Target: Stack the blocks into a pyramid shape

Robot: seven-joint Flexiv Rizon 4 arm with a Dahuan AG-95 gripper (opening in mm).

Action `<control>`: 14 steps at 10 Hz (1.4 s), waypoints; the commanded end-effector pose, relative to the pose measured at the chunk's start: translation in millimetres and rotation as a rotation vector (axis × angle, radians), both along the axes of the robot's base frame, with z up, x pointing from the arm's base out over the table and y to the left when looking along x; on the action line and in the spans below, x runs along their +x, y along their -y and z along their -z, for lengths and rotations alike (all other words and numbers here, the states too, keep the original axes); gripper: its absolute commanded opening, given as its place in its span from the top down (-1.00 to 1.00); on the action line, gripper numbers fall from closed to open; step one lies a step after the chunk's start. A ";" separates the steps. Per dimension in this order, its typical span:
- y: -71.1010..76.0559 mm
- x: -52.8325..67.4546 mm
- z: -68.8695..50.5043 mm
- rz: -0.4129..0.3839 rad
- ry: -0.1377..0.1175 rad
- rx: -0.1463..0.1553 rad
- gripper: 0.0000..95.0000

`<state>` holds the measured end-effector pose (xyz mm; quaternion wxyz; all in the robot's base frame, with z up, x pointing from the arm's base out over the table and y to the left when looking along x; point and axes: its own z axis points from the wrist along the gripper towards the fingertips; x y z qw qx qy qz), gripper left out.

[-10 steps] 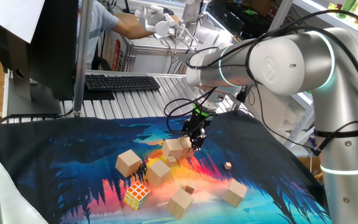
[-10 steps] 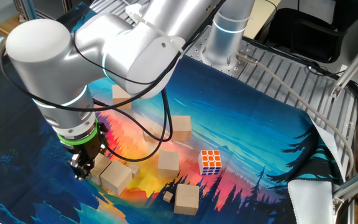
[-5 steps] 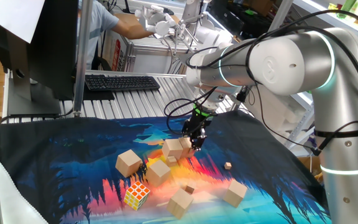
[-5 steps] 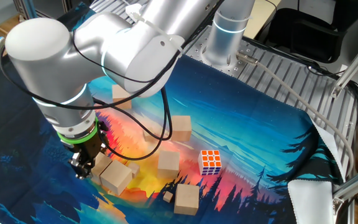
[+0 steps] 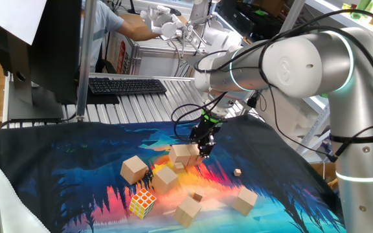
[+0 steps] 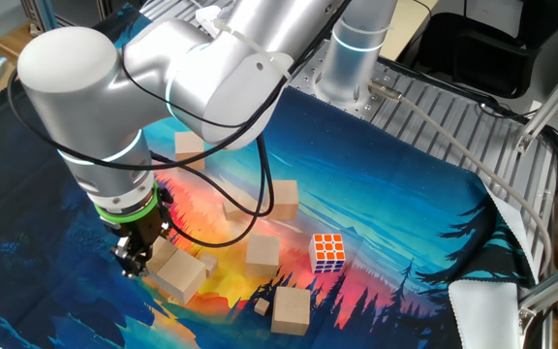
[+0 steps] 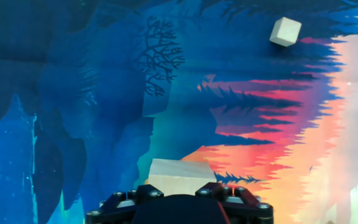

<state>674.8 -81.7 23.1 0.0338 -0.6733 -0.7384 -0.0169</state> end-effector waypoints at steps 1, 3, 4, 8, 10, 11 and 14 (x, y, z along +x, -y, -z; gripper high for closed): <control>-0.6 2.0 1.9 0.019 -0.001 -0.004 0.60; -1.7 3.3 -0.8 0.035 -0.002 -0.007 0.20; -2.1 3.5 -1.3 0.037 -0.001 -0.008 0.20; -2.3 3.6 -0.9 0.051 0.003 -0.012 -1.00; -2.5 3.5 -0.6 0.051 0.003 -0.011 -1.00; -2.6 3.4 -0.5 0.050 0.003 -0.010 -1.00; -4.5 2.8 -2.8 0.040 0.001 0.007 -1.00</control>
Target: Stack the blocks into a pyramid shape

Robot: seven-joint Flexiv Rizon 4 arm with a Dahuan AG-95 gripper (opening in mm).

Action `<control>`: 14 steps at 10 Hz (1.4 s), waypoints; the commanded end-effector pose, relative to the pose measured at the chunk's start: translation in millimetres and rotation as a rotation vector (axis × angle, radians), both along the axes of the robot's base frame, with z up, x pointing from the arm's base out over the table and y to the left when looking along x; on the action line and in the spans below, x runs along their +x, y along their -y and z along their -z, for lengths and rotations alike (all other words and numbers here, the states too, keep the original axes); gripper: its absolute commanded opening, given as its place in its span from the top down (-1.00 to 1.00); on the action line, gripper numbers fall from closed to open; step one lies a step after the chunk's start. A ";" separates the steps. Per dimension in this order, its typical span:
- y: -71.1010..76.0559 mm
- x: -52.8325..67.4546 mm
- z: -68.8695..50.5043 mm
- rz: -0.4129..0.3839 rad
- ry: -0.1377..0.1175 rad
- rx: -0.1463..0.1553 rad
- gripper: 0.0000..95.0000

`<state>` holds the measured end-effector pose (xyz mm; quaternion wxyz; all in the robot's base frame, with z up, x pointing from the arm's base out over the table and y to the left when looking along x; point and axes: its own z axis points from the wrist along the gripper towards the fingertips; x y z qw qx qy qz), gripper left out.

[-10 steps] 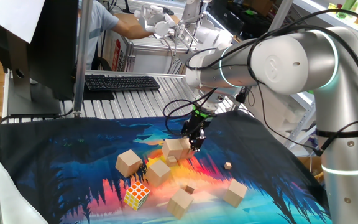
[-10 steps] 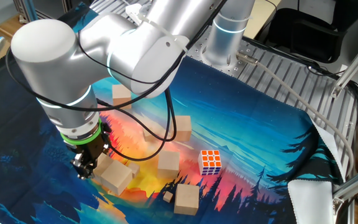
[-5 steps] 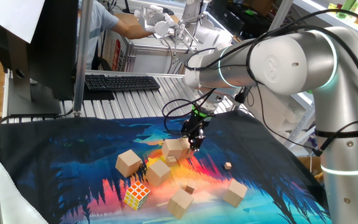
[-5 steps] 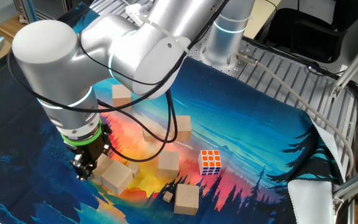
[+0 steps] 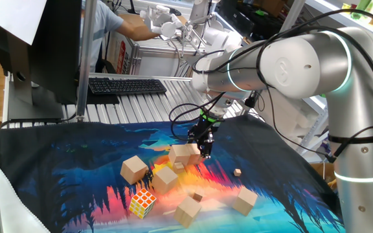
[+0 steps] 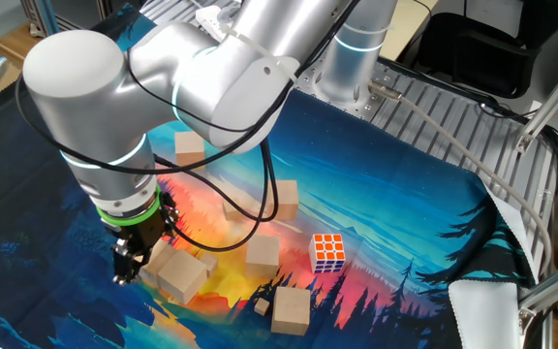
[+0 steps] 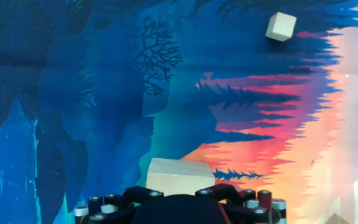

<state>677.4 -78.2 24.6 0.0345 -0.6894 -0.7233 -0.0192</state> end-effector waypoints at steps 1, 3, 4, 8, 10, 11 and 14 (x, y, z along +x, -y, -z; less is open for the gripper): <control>-7.0 -0.3 -6.4 -0.007 0.001 -0.006 -0.60; -15.8 -2.1 -15.9 -0.016 0.002 -0.011 -0.60; -19.0 -2.6 -20.5 -0.030 0.004 -0.012 -0.60; -23.0 4.6 -43.6 -0.049 -0.002 0.037 -0.60; -37.2 0.9 -51.3 -0.091 0.002 0.034 -0.60; -48.3 -2.8 -57.6 -0.116 0.004 0.030 -0.60; -63.9 -9.6 -65.4 -0.231 0.016 0.044 -0.20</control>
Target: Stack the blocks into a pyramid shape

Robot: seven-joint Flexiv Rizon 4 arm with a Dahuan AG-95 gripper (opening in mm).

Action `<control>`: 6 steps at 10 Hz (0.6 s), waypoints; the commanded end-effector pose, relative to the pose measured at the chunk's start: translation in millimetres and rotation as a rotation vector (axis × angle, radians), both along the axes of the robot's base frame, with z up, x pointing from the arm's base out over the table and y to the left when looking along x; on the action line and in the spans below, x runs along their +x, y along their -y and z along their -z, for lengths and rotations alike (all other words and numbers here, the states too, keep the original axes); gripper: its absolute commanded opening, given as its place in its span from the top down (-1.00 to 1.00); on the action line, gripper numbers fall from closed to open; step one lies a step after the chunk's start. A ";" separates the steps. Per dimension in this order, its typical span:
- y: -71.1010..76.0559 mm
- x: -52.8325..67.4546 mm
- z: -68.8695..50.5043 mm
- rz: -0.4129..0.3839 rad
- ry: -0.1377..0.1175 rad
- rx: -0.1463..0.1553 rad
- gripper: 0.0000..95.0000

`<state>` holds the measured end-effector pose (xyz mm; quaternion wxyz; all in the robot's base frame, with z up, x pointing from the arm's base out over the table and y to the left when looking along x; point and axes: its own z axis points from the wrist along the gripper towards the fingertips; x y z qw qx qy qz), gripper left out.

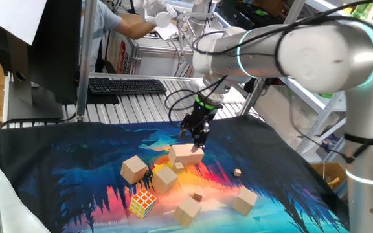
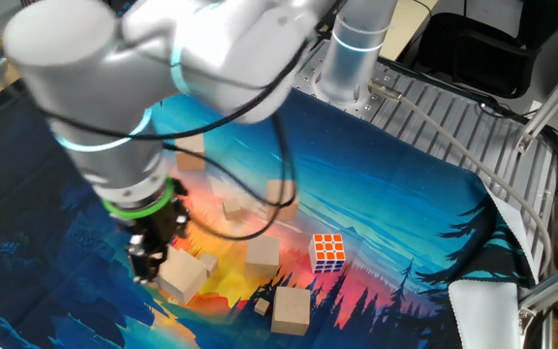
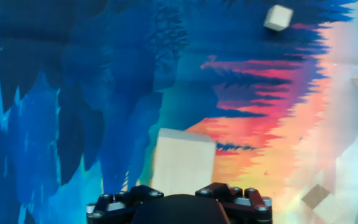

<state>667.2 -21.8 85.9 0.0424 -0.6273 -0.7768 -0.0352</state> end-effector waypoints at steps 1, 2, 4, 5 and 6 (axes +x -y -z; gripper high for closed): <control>-9.8 -0.5 -5.0 -0.079 0.002 0.006 -0.20; -13.5 -2.5 -6.9 -0.114 0.005 0.007 -0.20; -19.4 -5.9 -8.5 -0.152 0.006 0.013 -0.20; -22.9 -7.4 -9.6 -0.164 0.003 0.016 -0.20; -32.1 -11.3 -11.8 -0.175 -0.005 0.028 -0.20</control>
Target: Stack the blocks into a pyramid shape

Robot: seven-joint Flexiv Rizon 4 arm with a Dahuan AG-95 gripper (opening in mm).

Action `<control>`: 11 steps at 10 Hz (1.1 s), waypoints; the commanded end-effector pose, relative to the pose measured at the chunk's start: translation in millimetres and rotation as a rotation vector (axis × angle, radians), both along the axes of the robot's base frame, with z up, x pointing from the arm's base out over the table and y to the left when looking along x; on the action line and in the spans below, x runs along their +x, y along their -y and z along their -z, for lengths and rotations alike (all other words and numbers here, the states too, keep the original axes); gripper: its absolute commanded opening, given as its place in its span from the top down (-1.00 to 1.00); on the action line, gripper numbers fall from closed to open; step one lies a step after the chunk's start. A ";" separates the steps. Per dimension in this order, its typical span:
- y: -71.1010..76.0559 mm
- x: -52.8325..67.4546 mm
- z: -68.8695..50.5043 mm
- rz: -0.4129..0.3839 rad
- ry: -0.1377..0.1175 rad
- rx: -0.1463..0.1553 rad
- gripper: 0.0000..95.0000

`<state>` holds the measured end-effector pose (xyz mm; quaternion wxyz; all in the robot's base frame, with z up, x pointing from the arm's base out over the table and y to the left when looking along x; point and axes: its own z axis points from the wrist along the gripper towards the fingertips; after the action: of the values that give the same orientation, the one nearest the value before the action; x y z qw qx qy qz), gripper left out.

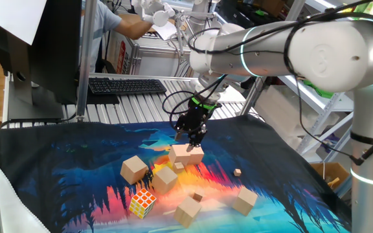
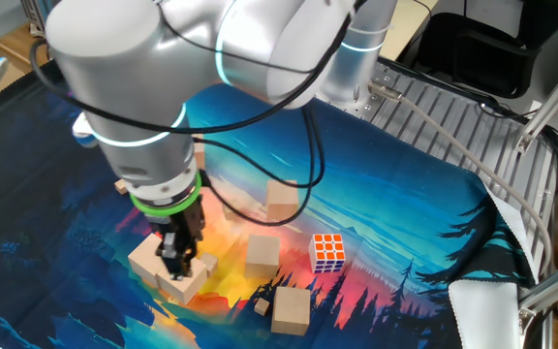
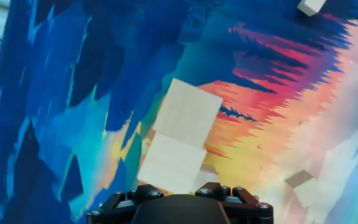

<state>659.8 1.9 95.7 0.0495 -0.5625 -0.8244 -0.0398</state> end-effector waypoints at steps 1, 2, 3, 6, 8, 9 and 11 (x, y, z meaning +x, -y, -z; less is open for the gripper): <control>-11.3 -5.3 -2.7 -0.018 -0.012 0.008 -0.20; -23.7 -10.6 -4.3 -0.019 -0.022 0.011 -0.20; -30.4 -13.1 -4.4 -0.018 -0.025 0.011 -0.20; -48.0 -19.8 -3.5 -0.021 -0.026 0.015 -0.20; -53.0 -25.2 -2.4 -0.043 -0.029 0.025 -0.20; -54.7 -28.2 -1.1 -0.048 -0.028 0.024 -0.20; -57.4 -33.0 1.4 -0.076 -0.028 0.011 -0.20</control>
<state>628.7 59.7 92.8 0.0655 -0.5319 -0.8435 -0.0370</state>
